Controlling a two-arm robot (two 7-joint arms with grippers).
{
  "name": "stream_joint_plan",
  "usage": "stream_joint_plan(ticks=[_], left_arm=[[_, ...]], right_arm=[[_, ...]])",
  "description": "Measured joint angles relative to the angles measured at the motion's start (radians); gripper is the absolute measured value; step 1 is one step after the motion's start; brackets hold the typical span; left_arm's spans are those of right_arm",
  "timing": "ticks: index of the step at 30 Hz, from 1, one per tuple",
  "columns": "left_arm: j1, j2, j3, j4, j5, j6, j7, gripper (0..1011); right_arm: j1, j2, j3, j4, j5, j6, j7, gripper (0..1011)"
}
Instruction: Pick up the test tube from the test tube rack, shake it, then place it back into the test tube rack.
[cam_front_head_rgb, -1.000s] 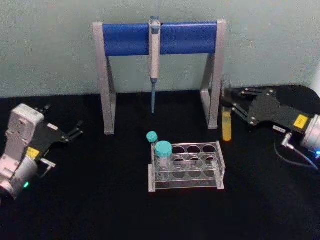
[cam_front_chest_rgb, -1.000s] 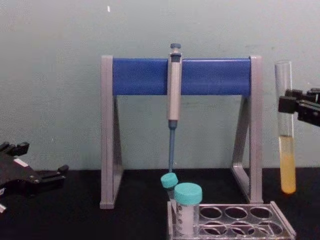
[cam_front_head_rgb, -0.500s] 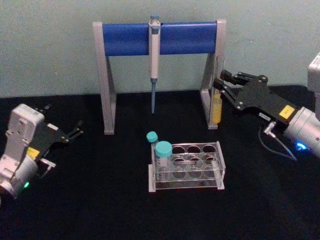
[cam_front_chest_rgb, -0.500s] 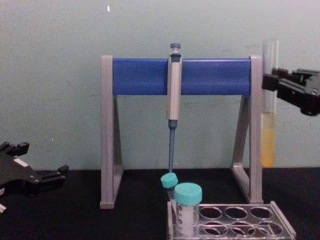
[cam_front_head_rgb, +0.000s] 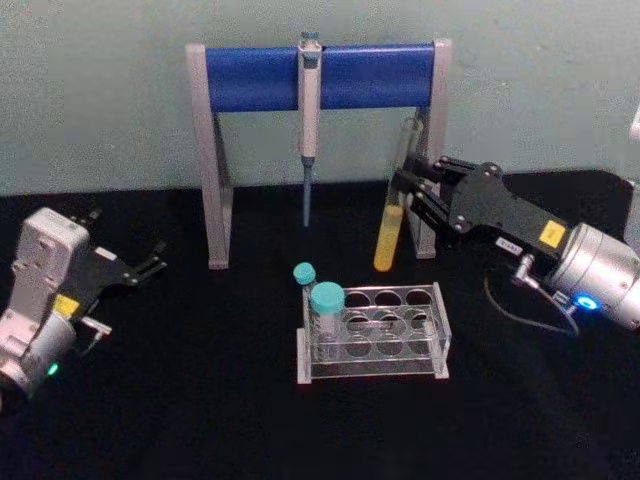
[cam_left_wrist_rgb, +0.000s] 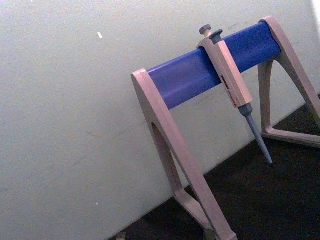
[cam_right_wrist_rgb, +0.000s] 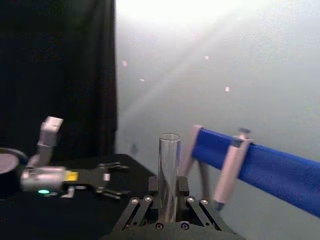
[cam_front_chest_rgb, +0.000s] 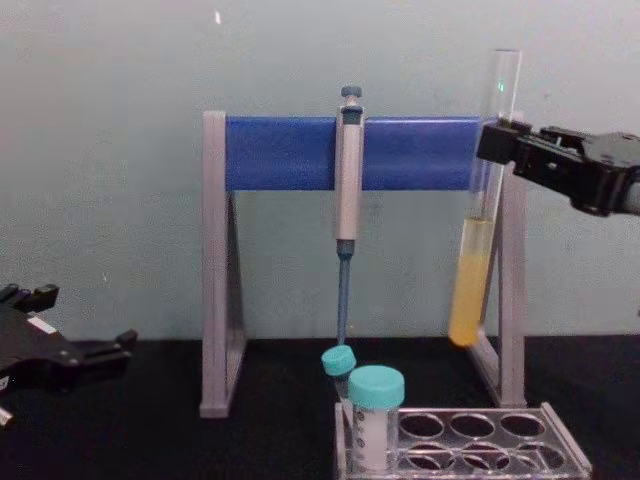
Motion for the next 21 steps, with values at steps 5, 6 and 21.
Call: stream_joint_plan(ticks=[5,6,21], left_arm=[[0.000,0.000,0.000,0.000,0.000,0.000,0.000,1002],[0.000,0.000,0.000,0.000,0.000,0.000,0.000,1001],[0.000,0.000,0.000,0.000,0.000,0.000,0.000,1001]], right_arm=[[0.001,0.033,-0.006,0.006,0.064,0.003,0.080,223],[0.001,0.038,-0.006,0.007,0.069,0.002,0.089,223],[-0.006,0.093,-0.015,0.036,0.077,-0.059,0.108,223]])
